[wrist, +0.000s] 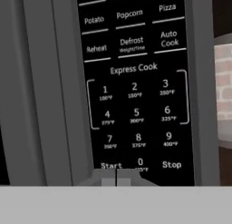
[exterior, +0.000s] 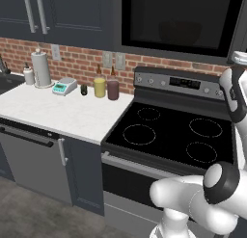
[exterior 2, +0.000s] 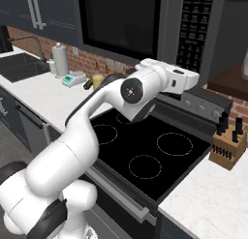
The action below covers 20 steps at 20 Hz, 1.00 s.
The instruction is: Pick the cucumber from the sink and place it in the bowl. Then pick the bowl and place it in the microwave. Then close the microwave door and press the start button.
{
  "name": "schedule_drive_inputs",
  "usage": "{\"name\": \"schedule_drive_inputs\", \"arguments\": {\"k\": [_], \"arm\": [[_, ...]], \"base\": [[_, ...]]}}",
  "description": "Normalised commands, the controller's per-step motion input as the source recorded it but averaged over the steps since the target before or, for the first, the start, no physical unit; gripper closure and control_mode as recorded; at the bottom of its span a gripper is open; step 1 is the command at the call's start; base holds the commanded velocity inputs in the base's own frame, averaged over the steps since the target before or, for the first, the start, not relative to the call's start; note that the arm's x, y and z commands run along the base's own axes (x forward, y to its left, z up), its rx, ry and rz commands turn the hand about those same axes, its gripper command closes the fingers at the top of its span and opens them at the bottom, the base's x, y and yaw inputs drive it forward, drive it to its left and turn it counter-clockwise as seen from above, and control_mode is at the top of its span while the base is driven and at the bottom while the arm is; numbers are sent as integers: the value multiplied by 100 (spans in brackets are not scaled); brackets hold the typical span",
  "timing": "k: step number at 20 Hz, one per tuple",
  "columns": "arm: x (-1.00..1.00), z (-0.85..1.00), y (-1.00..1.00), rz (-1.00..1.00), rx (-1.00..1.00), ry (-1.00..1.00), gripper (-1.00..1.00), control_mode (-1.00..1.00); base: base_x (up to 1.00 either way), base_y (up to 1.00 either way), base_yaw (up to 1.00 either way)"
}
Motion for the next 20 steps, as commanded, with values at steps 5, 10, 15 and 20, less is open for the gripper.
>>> {"name": "schedule_drive_inputs", "arguments": {"k": [5,10,15,20], "arm": [[12,-4,-7,0,0,0,100,-100],[10,-4,-3,0,0,0,100,-100],[5,-6,0,0,0,0,100,-100],[5,-5,0,0,0,0,100,-100]], "base": [[0,0,0],[0,0,0],[0,0,0],[0,0,0]]}}
